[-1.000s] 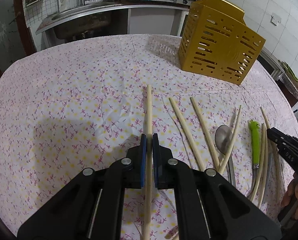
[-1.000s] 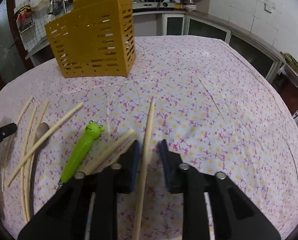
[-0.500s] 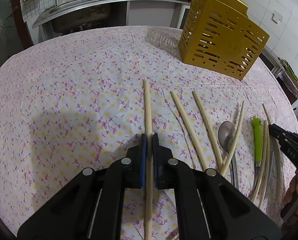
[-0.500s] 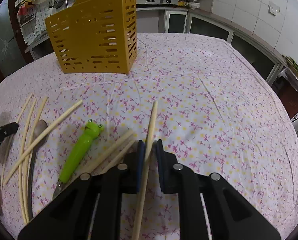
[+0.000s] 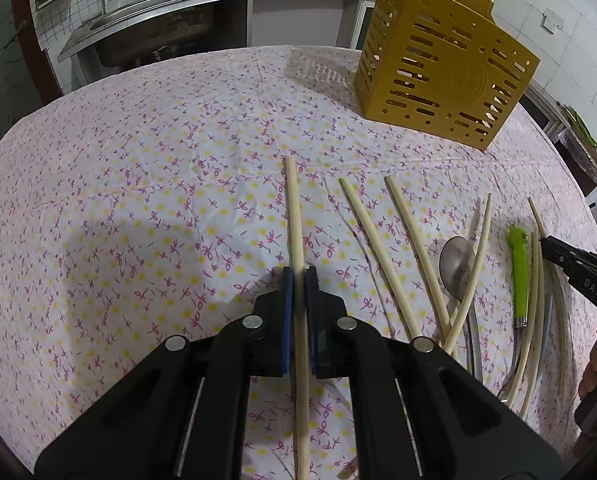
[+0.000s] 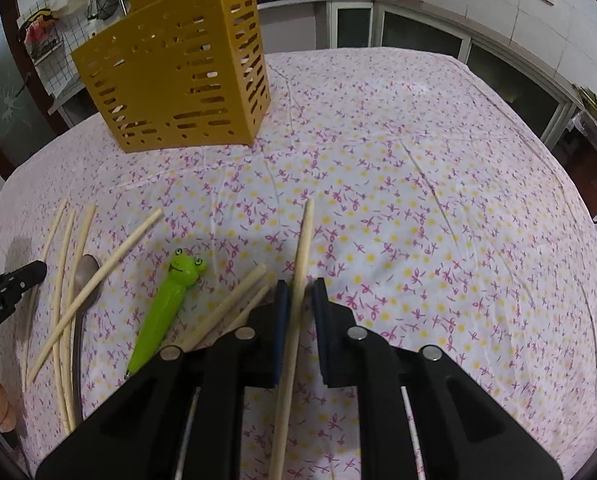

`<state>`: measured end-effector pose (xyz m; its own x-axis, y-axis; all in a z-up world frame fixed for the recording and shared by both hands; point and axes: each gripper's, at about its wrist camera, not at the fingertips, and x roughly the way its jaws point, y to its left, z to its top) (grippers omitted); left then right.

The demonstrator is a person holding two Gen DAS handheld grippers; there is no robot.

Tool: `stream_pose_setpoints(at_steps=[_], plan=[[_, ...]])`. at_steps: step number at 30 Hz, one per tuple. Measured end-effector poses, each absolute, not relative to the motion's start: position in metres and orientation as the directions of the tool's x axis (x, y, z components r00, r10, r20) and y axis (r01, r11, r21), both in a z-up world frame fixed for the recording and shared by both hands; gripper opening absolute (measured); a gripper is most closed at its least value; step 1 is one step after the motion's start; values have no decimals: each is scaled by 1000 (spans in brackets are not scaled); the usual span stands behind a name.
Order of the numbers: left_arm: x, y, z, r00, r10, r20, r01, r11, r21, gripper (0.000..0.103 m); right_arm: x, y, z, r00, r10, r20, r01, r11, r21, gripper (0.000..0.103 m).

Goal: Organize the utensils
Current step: 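Lift the held chopsticks off the cloth with both tools, then carry both held chopsticks upright toward the yellow slotted holder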

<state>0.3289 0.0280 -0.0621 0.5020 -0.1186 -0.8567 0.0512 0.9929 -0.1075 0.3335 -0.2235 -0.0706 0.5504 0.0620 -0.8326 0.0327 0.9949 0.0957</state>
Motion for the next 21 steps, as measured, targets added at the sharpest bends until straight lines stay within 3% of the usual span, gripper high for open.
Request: stream_pose_setpoints(at_steps=[7,21], plan=[[323,30,-63,524,-124,-843,71,992,-102,5,322,-227,-74,618,76,-783,34,992,123,8],[311,49,-50,571,-223,-790,62,971,-230,4,306,-243,-51,717,157,-679,17,970,242,6]])
